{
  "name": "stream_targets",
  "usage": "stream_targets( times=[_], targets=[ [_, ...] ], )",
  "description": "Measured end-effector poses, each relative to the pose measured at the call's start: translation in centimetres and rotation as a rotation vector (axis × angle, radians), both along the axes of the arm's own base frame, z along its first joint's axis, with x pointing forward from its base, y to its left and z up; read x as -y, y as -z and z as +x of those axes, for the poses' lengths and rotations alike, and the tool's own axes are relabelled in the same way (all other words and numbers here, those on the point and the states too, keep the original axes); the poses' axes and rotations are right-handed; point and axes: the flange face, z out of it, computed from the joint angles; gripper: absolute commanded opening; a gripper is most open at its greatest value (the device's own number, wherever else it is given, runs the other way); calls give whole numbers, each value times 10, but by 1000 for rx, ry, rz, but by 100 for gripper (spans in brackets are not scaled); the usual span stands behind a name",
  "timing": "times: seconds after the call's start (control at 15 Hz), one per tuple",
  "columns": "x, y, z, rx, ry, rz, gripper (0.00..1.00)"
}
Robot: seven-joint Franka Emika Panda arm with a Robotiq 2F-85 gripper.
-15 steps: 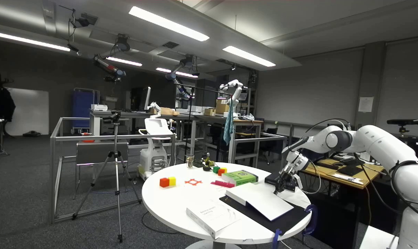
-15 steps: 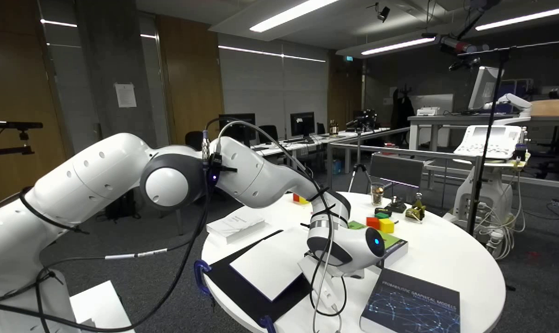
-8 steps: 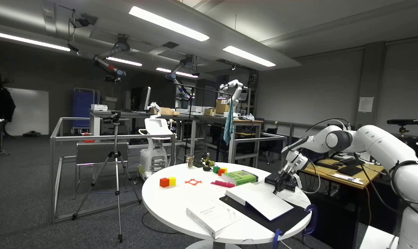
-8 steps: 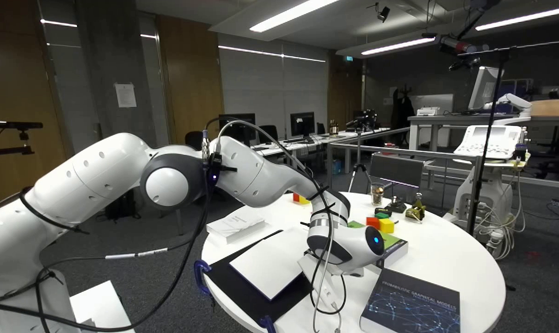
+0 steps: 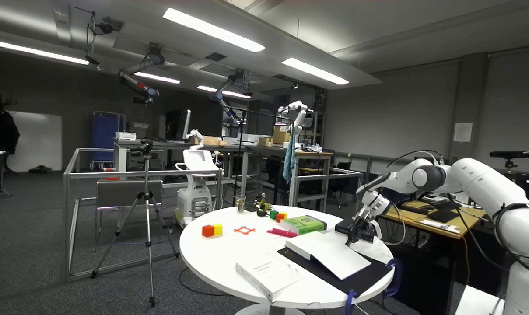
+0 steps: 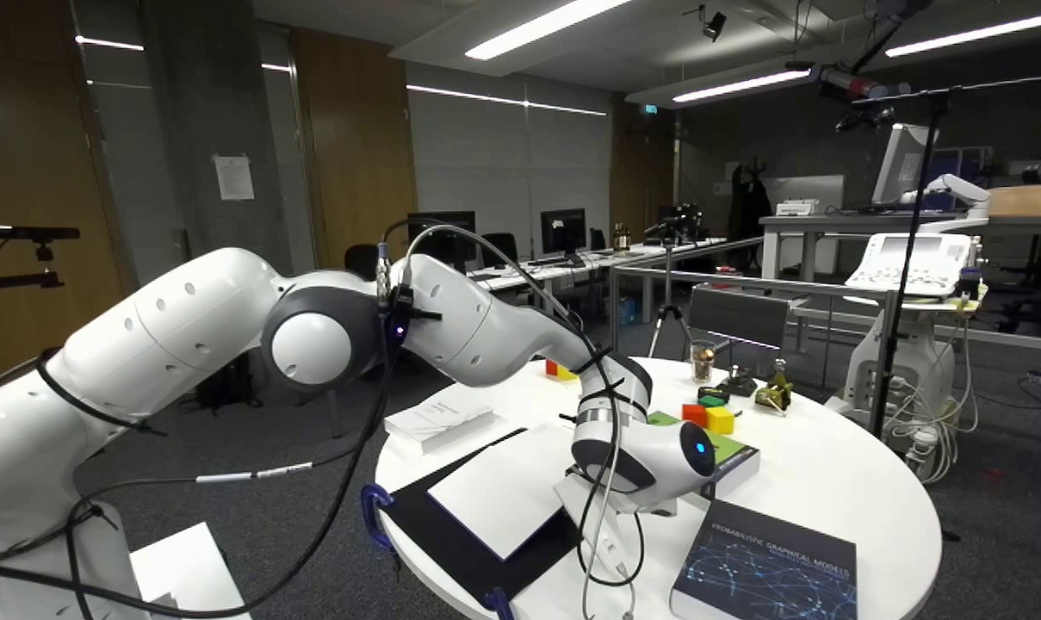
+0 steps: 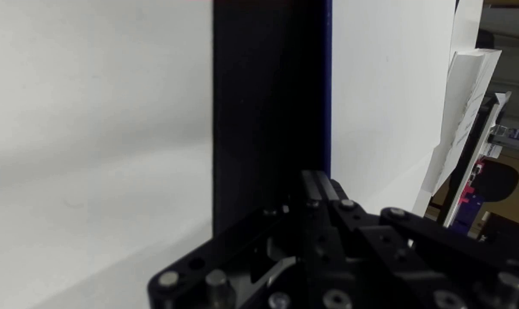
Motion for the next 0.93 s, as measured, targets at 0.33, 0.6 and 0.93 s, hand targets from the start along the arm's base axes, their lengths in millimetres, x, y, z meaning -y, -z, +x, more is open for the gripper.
stream_targets(
  times=[0.33,0.6,0.93],
  targets=[
    [0,1,-1,-3,0,1,0],
    [-1,5,-4,-11,0,3,0],
    [-6,18,-13,-39,0,18,0]
  ],
)
